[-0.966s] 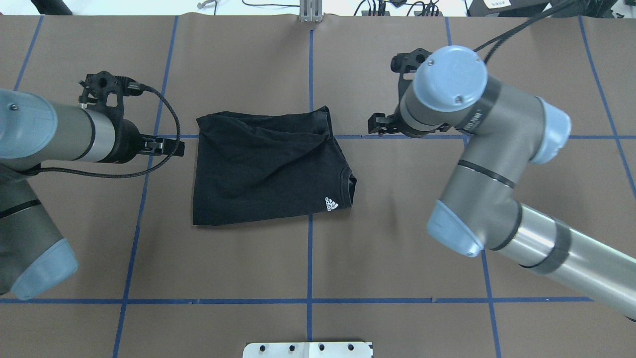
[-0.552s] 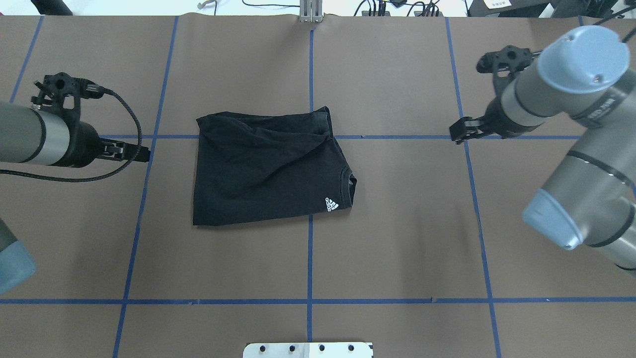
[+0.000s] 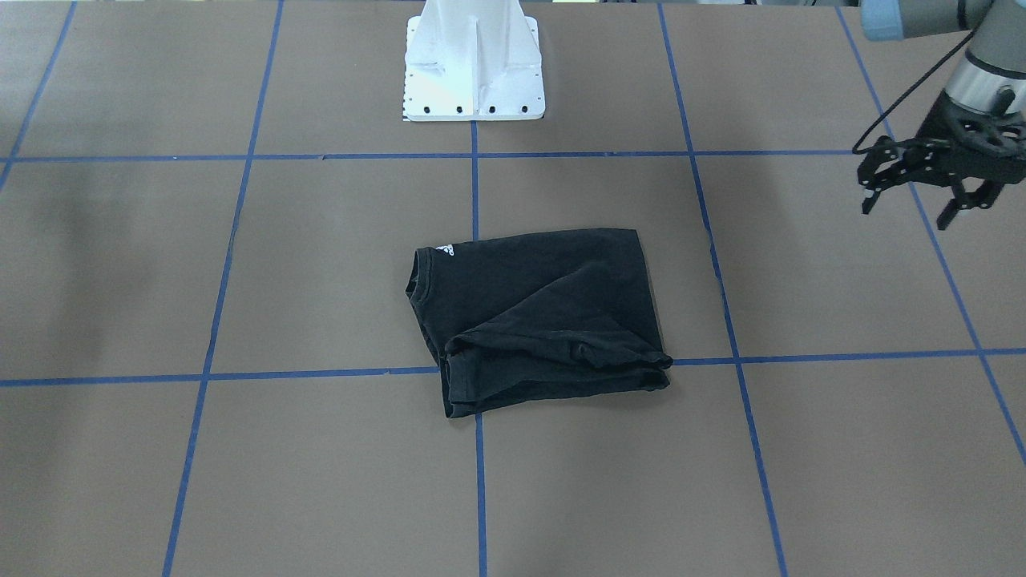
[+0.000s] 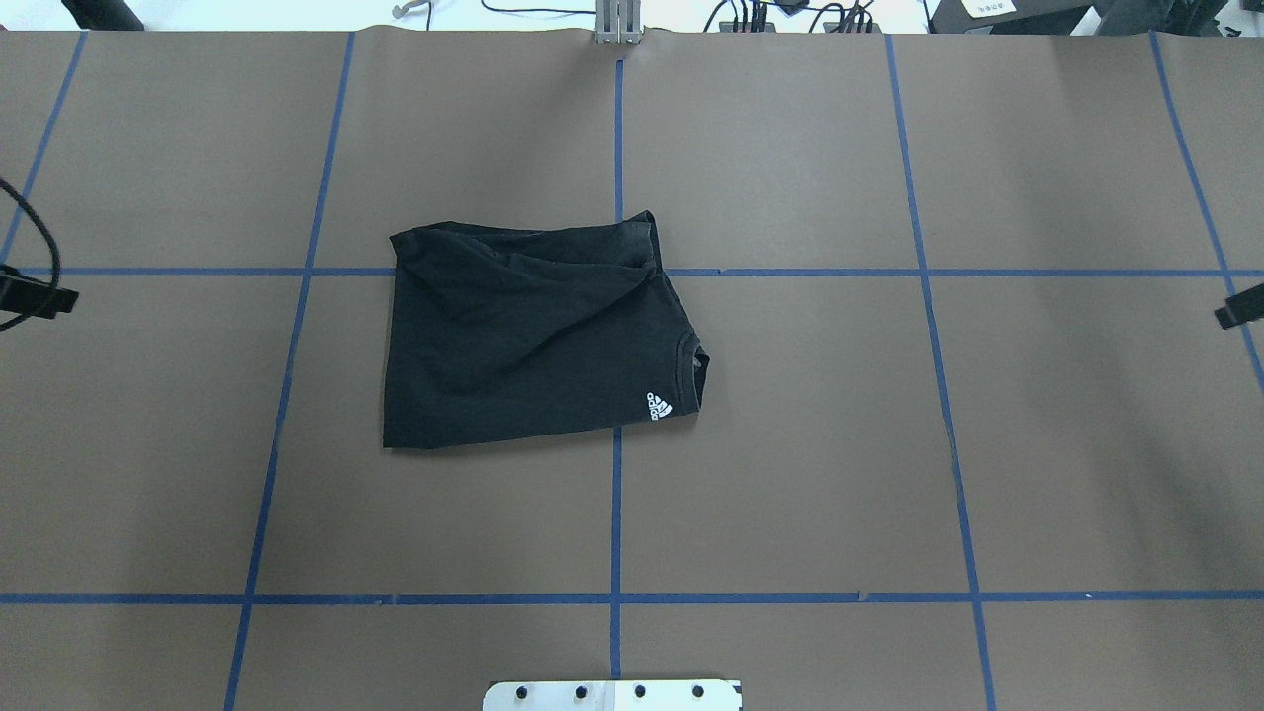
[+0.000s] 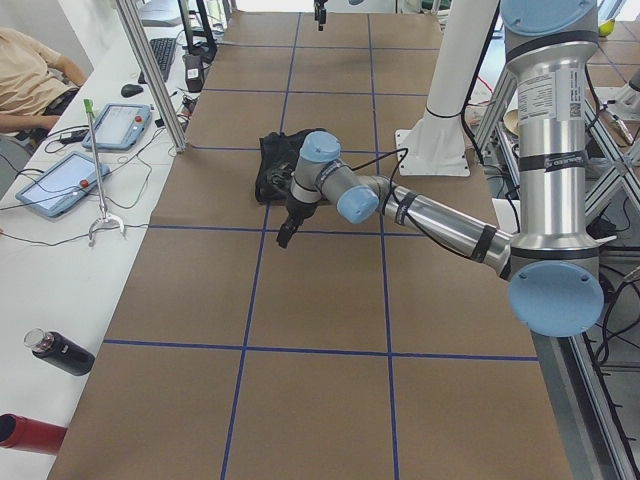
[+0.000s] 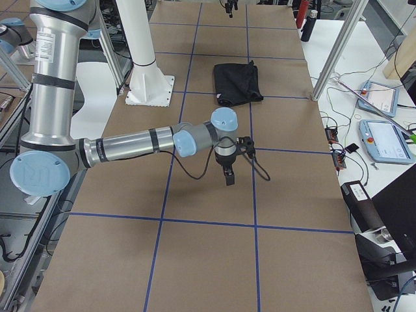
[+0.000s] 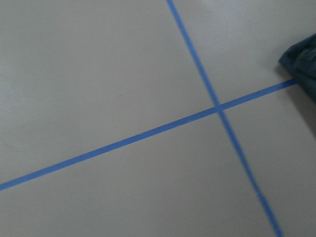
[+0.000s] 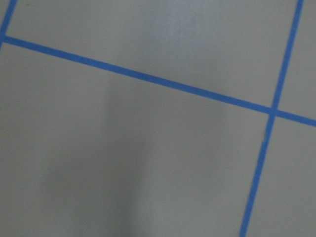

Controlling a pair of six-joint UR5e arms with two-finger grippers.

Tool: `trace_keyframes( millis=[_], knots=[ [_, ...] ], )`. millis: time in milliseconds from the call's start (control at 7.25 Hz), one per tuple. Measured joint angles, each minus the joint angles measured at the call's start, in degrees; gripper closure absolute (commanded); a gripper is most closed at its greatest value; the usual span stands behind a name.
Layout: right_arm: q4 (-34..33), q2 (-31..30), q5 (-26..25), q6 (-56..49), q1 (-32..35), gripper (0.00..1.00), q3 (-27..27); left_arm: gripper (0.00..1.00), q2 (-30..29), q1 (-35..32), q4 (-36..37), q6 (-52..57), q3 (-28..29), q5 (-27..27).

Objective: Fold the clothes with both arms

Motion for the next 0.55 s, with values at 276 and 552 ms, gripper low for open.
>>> trace_keyframes(
  millis=[276, 552],
  knots=[
    [-0.63, -4.81, 1.71, -6.09, 10.26, 0.0, -2.33, 0.0, 2.7, -10.62, 0.05, 14.1, 6.04, -3.54],
    [-6.55, -3.59, 1.38, -7.41, 13.03, 0.0, -1.53, 0.0, 3.57, -18.52, 0.09, 19.9, 12.69, -6.41]
  ],
)
